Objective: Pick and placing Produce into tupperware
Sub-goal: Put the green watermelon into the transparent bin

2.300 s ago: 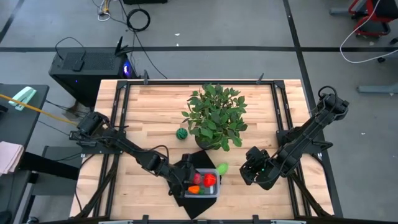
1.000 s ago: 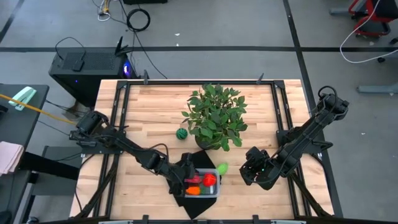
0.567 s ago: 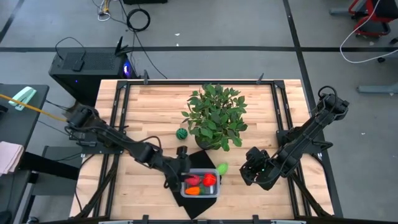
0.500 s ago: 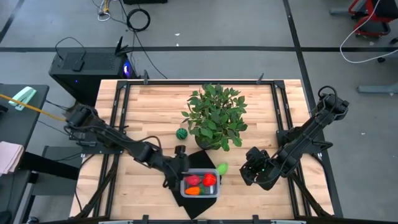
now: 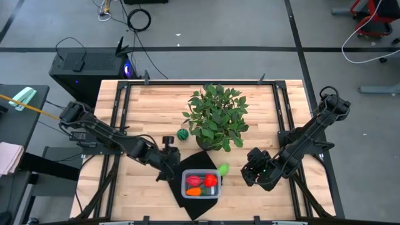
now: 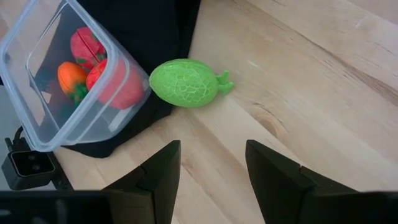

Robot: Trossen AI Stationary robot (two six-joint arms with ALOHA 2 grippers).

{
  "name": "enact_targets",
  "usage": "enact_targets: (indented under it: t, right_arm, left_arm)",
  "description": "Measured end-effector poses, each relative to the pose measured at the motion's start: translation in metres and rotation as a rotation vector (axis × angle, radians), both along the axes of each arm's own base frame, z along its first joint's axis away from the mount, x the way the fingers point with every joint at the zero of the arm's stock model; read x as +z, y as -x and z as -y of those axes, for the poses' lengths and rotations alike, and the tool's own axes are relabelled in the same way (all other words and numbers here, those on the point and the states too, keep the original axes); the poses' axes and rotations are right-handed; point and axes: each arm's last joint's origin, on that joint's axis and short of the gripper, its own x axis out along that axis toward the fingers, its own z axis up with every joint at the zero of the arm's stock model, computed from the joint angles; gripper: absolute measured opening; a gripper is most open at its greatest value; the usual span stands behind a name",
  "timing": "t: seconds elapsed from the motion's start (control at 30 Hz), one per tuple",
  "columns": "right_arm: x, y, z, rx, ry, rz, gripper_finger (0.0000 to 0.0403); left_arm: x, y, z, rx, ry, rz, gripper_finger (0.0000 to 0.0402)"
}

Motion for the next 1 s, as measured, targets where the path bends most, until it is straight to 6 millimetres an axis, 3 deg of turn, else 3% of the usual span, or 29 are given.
enact_targets:
  t: [0.27,0.57,0.8,1.0]
  right_arm:
    - [0.0,0.0,0.0,-0.001,-0.001,0.0,0.0187]
    - [0.0,0.0,0.0,-0.002,0.002,0.003,0.0187]
    - [0.0,0.0,0.0,-0.007,0.004,0.011,0.0187]
    - [0.001,-0.001,-0.001,-0.007,-0.008,0.022,0.0187]
  left_arm:
    - [-0.02,0.038,-0.039,0.108,0.006,-0.025,0.0076]
    - [-0.019,0.074,-0.086,0.218,0.049,0.202,0.0115]
    - [-0.005,0.068,-0.109,0.096,-0.154,0.295,0.0171]
    - [-0.02,0.054,-0.129,0.115,-0.166,0.221,0.0244]
